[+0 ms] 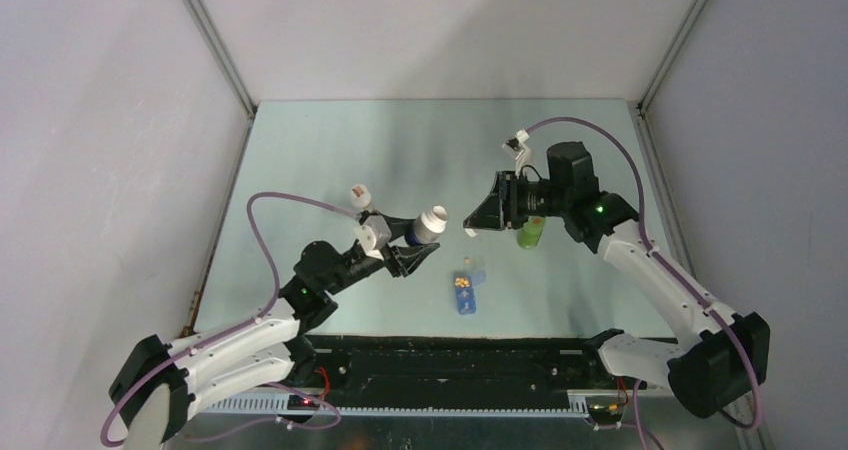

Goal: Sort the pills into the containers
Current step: Pick up the lid of the pill bottle at the center of the board, then screw the lid of the pill bottle onto the pill bottle.

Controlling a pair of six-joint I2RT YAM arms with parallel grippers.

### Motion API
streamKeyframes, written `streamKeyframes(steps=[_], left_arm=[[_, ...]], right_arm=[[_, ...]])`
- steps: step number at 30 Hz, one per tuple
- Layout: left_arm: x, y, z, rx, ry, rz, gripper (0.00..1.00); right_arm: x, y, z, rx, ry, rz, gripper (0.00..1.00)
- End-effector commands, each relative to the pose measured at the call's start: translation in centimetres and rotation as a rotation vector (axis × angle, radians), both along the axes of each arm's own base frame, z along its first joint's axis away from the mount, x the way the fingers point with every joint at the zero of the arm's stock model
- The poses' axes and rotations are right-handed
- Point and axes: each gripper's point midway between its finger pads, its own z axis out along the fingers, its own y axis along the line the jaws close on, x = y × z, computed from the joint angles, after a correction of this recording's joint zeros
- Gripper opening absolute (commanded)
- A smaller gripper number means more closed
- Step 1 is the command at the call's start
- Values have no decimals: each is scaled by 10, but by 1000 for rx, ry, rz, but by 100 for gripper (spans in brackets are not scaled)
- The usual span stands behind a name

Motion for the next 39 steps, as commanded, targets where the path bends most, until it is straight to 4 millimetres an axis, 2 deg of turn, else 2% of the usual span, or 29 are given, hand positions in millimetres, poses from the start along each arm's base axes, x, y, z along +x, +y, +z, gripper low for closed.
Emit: streamKeyframes(steps=[1,7,10,15,23,36,39], left_arm=[[-12,-7,25,-32,-46,-88,0],[-22,-11,22,-22,-37,-146,0],[-25,-13,20,-15,-32,-169,0],[-33,-17,18,11,-29,-221,0],[-32,-22,11,73,-8,-248,0],[-31,-24,1,160,4,-261,0],[-30,-24,1,177,4,-265,0]], right_arm=[[-28,9,39,148,-29,122,30],[-44,10,60,232,-49,158,30],[-47,10,62,252,-36,160,30],[-49,15,57,240,-24,166,30],[-54,24,44,194,-38,202,30],[-49,24,38,111,-89,203,30],[-49,25,31,92,-96,229,30]])
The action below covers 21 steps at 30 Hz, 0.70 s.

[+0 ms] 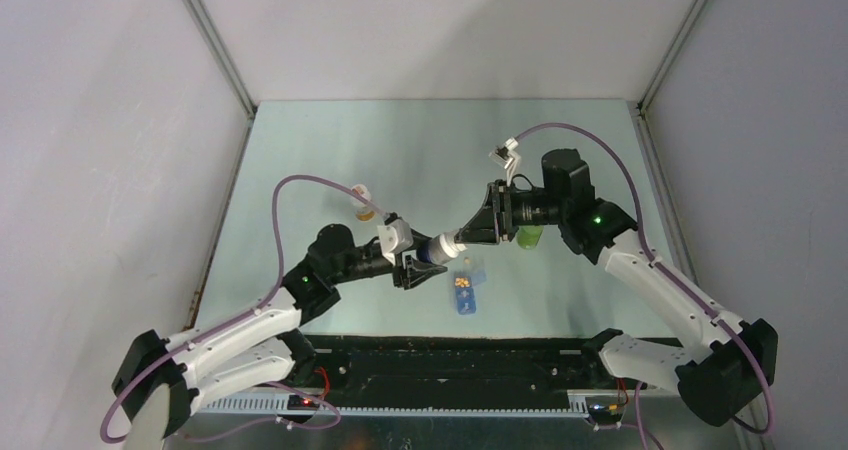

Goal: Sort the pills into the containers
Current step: Screw the lid of the pill bottle onto the pill bottle.

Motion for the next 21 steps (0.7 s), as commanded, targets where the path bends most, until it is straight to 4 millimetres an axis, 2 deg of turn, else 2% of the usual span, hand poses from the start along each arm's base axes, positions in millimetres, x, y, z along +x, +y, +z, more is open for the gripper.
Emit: streamKeyframes(steps=[1,21], left_arm=[[5,-3,27,-15,-76,-13,0],[6,-7,20,85,-90,-61,0]], right_arm=[[-3,3,4,-16,-53,53,30],[-9,4,-17,-83,-84,135,29]])
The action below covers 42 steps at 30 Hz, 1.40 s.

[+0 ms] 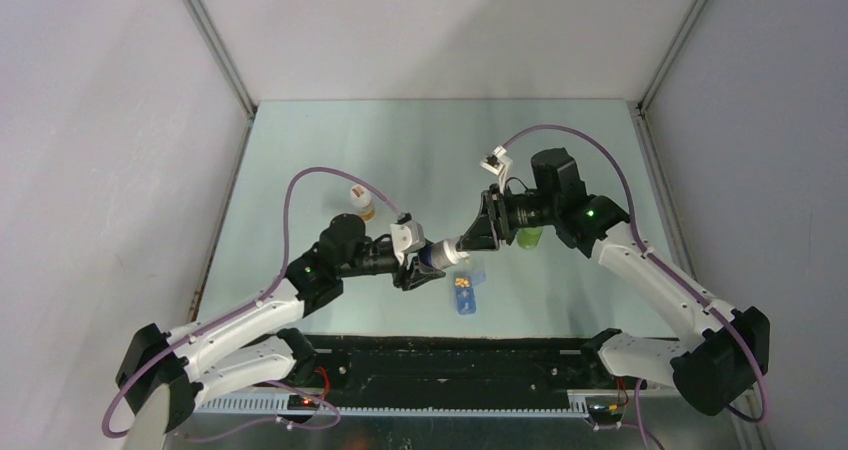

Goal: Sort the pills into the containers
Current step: Screw the lid of the pill bottle onto the pill bottle.

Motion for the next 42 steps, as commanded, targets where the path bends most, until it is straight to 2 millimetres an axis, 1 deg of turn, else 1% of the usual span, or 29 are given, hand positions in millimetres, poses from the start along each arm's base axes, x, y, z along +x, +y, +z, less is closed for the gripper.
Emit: streamKeyframes(steps=[1,5,9,12,13,14,15,16,18,19,22,23,24,25,28,30,31,35,38,42], left_arm=[[7,-8,41,-68,-121,-27,0],[10,-6,44,-65,-135,-9,0],[10,-5,47,-70,-150,-8,0],[11,-4,50,-78,-176,-6,0],[11,-4,48,-79,-180,-8,0],[10,-4,53,-98,-204,-9,0],[10,-3,50,-100,-208,-3,0],[10,-2,56,-123,-234,2,0],[12,1,54,-134,-256,21,0],[12,3,56,-143,-272,25,0],[14,5,52,-117,-288,33,0],[14,6,47,-91,-291,30,0],[15,6,47,-82,-295,30,0],[16,7,42,-58,-293,27,0],[20,8,40,-40,-304,44,0],[21,9,40,-37,-312,51,0],[22,9,40,-35,-315,53,0],[29,11,34,0,-328,80,0],[33,14,25,46,-339,85,0],[36,15,21,60,-367,89,0]], right_arm=[[-9,7,7,9,-11,62,29],[-8,10,6,5,5,53,29],[-11,16,6,8,12,64,28],[-15,22,2,-1,40,71,28],[-16,24,1,-4,61,66,28],[-14,26,-2,-13,73,54,27],[-14,28,-2,-16,96,38,27],[-11,29,-5,-24,126,3,27],[-9,33,-6,-18,154,-32,26],[-8,36,-6,-14,157,-41,26],[-3,38,-8,-28,188,-99,26],[-1,38,-12,-46,200,-115,25],[-3,36,-17,-71,219,-122,25],[2,36,-20,-91,220,-146,25],[6,32,-30,-137,262,-199,25],[10,32,-33,-147,306,-256,25],[14,33,-34,-146,341,-306,25],[21,44,-33,-102,430,-399,26],[23,49,-33,-87,474,-425,27],[25,51,-33,-78,534,-467,28]])
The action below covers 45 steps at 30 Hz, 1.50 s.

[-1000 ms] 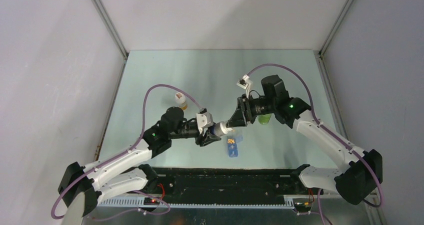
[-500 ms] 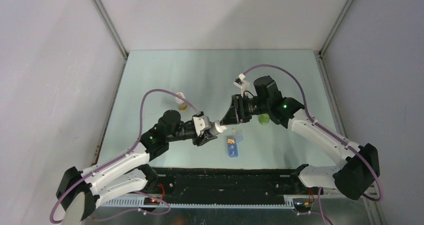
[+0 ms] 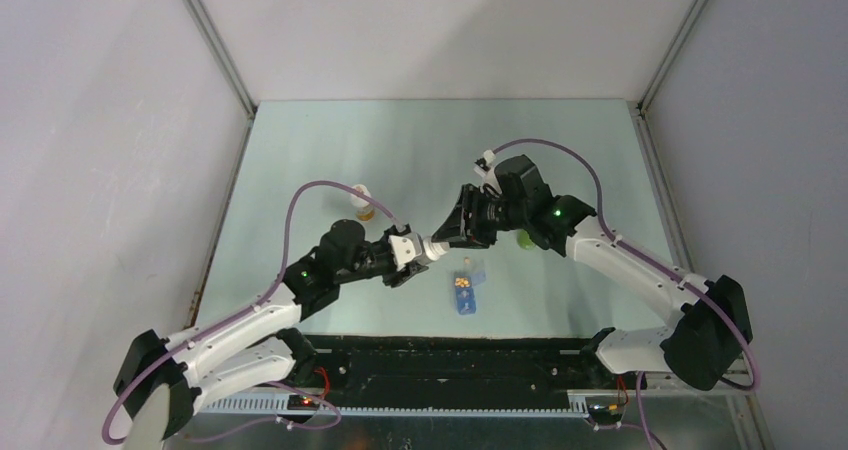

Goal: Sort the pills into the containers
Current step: Screw the lid of the pill bottle onto the pill bottle.

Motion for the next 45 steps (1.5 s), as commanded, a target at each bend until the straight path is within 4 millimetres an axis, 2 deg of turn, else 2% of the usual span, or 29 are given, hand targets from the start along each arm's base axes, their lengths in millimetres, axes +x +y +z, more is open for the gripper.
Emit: streamKeyframes(steps=[1,8,13,20,28,39,45], left_arm=[[10,-17,58,-116,-202,-56,0],[13,-16,52,-87,-228,-52,0],[10,-19,46,-59,-165,-71,0],[6,-25,44,-50,-76,-93,0],[-5,-33,56,-96,-1,-134,0],[-17,-35,68,-146,32,-195,0],[-16,-35,68,-147,30,-191,0]], right_arm=[[5,12,-1,27,89,-90,28],[13,7,-12,-20,146,-170,29],[21,1,-11,-92,60,-184,29],[14,3,4,-102,-142,-53,30],[0,7,24,-59,-322,92,30],[-19,-4,21,-96,-499,314,34],[-14,-9,13,-151,-536,323,42]])
